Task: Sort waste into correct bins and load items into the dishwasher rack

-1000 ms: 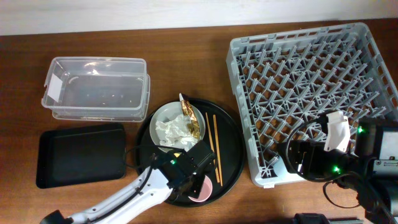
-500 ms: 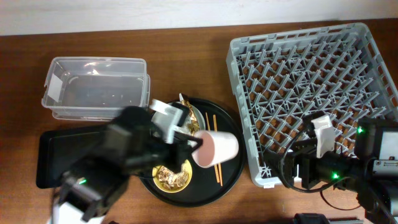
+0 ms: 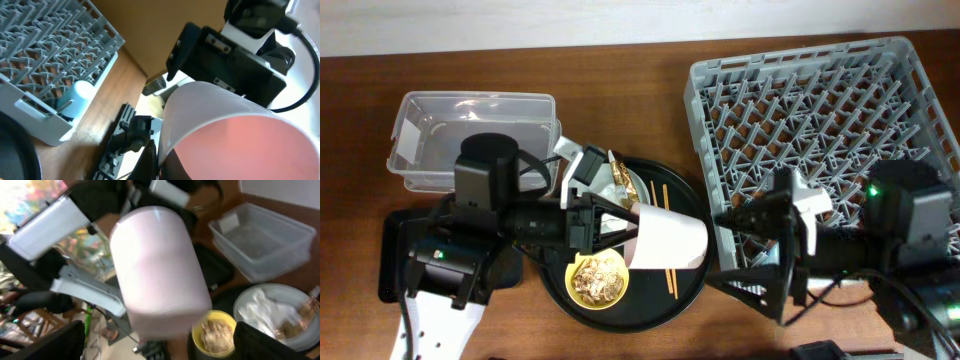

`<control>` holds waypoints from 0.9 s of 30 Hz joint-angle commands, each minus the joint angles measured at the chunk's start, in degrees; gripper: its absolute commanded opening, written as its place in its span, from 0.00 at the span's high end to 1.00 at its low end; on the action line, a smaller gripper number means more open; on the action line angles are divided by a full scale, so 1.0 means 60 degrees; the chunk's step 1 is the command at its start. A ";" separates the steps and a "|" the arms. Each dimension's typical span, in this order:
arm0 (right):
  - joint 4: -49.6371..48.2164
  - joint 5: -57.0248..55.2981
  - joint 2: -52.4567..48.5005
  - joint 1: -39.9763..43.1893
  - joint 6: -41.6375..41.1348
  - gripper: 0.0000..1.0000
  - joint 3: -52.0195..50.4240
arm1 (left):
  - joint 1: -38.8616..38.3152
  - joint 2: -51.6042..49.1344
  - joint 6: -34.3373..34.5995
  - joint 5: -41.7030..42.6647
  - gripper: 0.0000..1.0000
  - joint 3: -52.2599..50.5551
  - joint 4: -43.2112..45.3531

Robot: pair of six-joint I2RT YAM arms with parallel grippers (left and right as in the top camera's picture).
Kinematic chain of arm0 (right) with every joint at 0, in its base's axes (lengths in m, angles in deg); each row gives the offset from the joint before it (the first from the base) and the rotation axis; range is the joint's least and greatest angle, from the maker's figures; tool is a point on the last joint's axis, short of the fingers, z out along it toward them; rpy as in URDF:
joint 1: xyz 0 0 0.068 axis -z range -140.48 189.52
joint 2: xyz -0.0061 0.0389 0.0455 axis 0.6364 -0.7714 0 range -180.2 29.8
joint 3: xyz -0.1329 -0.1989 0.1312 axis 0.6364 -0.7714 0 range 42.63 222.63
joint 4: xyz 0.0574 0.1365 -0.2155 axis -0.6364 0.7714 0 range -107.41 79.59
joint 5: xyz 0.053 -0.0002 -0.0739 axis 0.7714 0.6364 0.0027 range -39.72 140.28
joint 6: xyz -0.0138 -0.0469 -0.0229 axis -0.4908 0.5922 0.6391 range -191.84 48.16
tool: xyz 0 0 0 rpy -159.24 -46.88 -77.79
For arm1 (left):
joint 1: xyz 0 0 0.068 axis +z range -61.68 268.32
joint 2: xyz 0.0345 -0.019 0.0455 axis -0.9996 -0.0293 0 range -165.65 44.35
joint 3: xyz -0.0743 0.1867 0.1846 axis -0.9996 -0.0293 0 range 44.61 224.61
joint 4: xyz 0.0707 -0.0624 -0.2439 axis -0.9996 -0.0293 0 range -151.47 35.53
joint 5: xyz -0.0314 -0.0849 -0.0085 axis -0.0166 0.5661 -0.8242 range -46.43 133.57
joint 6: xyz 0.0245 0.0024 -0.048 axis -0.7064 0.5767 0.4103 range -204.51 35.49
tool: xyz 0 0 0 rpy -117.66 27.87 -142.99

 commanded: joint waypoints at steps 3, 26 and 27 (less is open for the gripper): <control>-0.0831 -0.0561 -0.0616 -0.1228 -0.1107 0.09 0.0102 | -0.0047 -0.0047 -0.0157 0.0477 1.00 0.0069 0.0124; 0.2007 -0.5548 0.0962 0.1810 -0.2189 0.45 0.0189 | -0.0047 -0.0051 -0.0525 -0.6721 0.01 0.0040 -0.3220; 0.2386 -0.6226 0.0903 0.2135 -0.2437 0.45 0.0189 | -0.0047 -0.0051 -0.0583 -0.6721 0.01 0.0040 -0.3231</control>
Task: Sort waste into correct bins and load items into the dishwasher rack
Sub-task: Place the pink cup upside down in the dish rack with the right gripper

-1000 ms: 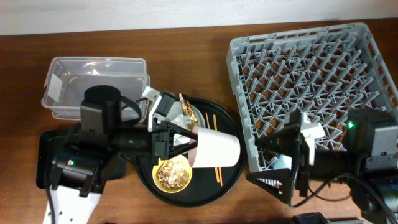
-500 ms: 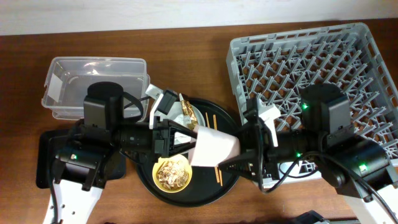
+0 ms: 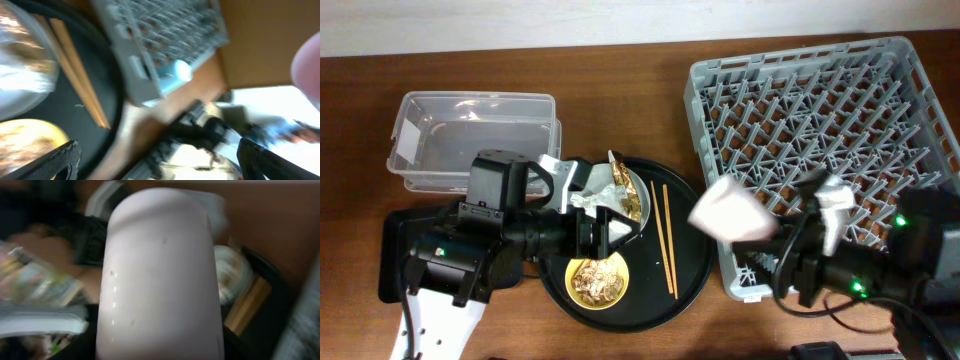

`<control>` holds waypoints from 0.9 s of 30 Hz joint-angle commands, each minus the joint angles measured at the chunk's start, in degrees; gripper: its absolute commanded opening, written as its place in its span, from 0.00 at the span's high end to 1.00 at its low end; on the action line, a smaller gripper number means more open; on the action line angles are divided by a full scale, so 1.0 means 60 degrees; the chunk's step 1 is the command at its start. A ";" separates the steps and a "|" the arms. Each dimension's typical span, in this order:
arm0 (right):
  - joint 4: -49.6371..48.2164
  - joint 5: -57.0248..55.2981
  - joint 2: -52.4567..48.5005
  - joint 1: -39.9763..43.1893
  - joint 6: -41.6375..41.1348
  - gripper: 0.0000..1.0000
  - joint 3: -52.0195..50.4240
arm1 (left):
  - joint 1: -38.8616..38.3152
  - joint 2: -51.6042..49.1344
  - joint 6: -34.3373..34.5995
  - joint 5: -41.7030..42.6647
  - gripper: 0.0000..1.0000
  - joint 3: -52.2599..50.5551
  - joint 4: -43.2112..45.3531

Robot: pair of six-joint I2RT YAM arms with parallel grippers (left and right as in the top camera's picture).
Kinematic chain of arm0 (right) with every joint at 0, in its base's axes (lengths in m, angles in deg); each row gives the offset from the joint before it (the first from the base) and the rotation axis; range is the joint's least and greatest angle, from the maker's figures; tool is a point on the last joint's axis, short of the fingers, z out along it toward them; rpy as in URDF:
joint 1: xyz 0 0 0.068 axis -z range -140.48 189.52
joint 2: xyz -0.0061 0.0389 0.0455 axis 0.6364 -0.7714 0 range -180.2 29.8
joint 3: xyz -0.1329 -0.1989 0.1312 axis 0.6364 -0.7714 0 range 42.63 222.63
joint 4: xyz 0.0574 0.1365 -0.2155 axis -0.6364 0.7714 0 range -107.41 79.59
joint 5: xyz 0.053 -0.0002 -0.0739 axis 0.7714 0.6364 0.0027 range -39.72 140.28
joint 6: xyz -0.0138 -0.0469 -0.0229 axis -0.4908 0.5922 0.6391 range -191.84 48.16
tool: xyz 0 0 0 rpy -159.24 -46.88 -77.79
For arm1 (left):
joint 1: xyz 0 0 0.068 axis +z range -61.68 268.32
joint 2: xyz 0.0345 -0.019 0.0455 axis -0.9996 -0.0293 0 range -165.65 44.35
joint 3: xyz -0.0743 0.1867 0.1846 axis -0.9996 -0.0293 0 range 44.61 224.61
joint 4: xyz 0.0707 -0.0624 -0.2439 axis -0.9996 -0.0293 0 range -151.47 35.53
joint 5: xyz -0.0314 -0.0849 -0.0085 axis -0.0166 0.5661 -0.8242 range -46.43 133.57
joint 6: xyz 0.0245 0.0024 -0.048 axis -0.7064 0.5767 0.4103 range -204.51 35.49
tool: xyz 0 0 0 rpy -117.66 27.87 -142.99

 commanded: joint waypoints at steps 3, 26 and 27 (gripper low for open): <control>0.2109 -0.6051 -0.0630 0.2229 -0.2335 0.45 0.0102 | -0.0025 0.0007 -0.0295 -0.1854 0.01 0.0047 -0.0168; 0.2626 -0.7956 -0.6528 0.4054 -0.2153 0.45 0.0102 | -0.0025 0.0007 -0.0335 -0.1920 0.01 0.0047 -0.0386; 0.2539 -0.7945 -0.6579 0.4054 -0.2160 0.45 0.0102 | -0.0025 0.0007 -0.0335 -0.1920 0.01 0.0047 -0.0382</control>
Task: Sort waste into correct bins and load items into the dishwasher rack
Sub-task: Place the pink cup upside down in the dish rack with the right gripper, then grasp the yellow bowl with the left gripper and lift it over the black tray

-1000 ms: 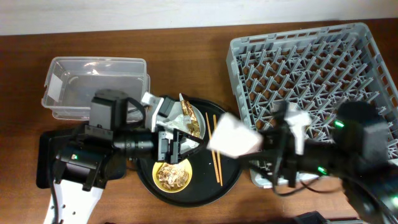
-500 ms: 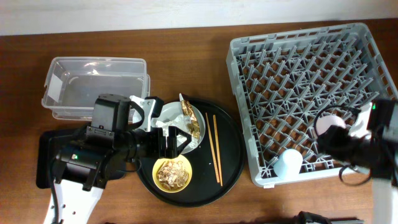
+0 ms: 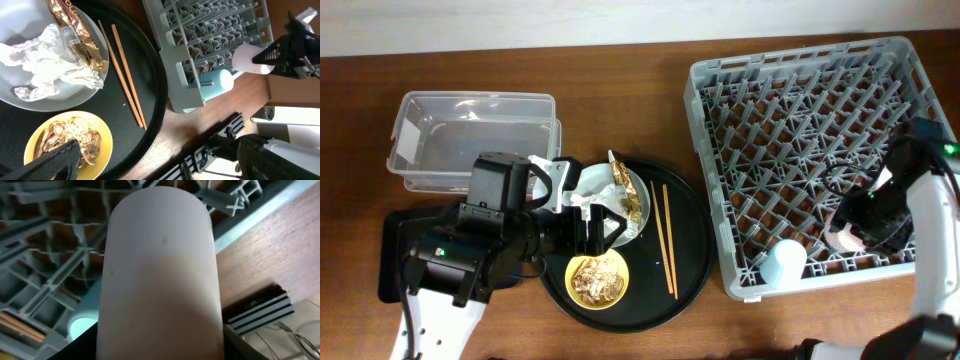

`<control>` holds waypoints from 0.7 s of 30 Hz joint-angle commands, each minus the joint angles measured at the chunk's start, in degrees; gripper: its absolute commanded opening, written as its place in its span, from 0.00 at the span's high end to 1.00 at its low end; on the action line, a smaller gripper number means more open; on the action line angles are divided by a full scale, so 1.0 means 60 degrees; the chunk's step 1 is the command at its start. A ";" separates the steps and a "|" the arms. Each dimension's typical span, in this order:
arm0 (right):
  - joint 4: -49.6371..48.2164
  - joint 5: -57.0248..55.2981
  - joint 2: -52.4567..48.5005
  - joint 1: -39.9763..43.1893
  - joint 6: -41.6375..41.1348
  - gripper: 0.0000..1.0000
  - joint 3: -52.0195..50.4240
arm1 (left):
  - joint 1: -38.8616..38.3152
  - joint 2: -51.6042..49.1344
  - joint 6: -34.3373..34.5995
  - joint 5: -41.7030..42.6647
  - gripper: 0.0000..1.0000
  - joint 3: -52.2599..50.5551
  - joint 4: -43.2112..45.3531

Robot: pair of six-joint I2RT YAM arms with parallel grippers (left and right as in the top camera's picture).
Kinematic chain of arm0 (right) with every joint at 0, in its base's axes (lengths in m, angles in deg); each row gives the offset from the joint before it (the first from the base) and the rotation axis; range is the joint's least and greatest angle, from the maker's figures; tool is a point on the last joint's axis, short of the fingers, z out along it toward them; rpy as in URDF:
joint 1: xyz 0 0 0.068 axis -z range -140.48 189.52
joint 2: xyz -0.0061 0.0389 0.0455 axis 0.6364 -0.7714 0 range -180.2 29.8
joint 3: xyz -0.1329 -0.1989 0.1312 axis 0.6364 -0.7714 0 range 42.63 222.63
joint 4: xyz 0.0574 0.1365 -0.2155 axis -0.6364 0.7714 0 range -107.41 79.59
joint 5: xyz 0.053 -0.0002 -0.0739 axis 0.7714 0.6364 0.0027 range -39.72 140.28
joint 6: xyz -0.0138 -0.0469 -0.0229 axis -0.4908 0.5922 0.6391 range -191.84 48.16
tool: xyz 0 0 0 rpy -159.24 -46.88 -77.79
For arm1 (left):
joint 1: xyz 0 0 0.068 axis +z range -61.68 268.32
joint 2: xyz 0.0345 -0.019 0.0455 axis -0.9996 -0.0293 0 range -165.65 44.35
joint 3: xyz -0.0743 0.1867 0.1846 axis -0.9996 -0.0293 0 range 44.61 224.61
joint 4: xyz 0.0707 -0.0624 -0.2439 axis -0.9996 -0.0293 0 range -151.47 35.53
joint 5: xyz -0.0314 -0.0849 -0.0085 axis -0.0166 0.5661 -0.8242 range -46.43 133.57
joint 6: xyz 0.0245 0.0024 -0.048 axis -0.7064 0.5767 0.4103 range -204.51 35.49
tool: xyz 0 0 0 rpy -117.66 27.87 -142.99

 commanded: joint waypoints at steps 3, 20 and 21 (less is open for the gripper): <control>-0.0204 -0.0321 -0.0120 0.0062 0.0069 0.42 0.0055 | -0.0029 0.0011 -0.0189 -0.0069 0.01 0.0047 -0.0011; -0.0233 0.4335 0.2794 0.0051 0.2331 0.11 0.0102 | -0.0120 0.0011 -0.0474 -0.0233 0.10 0.0036 -0.0375; -0.0262 0.4823 0.3308 0.0051 0.2433 0.11 0.0102 | -0.0273 0.0011 -0.0466 -0.0641 0.11 0.0015 -0.0568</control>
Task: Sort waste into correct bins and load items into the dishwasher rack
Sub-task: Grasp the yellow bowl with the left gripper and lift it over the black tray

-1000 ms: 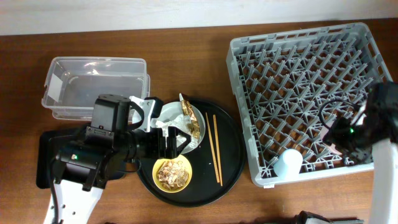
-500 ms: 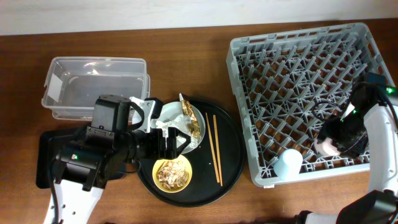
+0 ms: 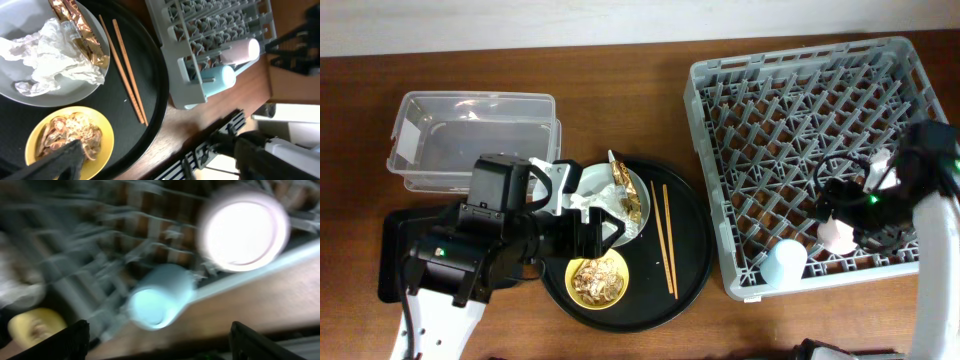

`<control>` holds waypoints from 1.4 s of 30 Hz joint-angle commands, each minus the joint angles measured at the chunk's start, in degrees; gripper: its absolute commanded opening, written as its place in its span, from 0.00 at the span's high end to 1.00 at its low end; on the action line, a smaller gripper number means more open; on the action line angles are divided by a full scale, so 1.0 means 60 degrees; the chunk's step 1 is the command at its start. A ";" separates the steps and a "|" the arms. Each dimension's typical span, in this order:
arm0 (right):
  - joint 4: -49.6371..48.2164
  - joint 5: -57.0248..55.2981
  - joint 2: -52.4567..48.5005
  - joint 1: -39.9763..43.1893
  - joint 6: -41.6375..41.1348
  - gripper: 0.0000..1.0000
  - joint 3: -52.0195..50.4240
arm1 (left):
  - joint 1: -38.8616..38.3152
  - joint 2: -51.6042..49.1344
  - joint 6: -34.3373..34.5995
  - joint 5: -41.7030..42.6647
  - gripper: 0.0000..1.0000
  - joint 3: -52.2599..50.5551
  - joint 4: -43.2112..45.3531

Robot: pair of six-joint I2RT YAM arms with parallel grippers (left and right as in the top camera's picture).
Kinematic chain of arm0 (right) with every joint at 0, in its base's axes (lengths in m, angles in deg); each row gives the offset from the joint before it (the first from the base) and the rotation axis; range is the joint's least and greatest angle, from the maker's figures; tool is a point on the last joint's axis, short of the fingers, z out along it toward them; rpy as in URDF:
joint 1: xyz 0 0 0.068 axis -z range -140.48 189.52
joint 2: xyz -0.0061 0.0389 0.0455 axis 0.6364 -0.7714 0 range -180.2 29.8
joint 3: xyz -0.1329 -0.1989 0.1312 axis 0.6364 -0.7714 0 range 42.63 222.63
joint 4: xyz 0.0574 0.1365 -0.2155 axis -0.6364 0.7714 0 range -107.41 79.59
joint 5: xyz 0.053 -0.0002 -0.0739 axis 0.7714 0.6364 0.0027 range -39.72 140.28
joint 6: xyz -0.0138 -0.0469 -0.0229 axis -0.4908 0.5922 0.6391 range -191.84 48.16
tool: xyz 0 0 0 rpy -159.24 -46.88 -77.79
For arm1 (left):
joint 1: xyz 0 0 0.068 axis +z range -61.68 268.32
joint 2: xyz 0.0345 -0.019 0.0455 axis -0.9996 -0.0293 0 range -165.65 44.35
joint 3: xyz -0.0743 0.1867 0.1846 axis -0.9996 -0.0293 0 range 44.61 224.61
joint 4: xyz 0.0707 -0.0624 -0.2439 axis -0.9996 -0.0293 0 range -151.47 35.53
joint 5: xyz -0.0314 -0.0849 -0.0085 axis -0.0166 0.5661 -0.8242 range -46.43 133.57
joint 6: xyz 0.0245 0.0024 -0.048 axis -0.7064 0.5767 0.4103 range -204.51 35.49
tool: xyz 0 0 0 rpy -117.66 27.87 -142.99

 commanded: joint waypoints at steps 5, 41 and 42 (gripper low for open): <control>0.0000 0.3260 0.4109 0.0051 0.1308 0.07 0.0106 | -0.1909 -0.0208 0.1067 -0.4291 0.28 -0.0674 -0.1304; 0.0379 0.3249 0.5293 0.0036 0.1239 0.08 0.0033 | -0.0040 -0.0962 0.0634 -0.3424 1.00 -0.1086 0.0149; 0.0379 0.3249 0.5293 0.0036 0.1239 0.08 0.0033 | 0.0994 -0.0929 0.0033 -0.2514 1.00 -0.1086 0.0157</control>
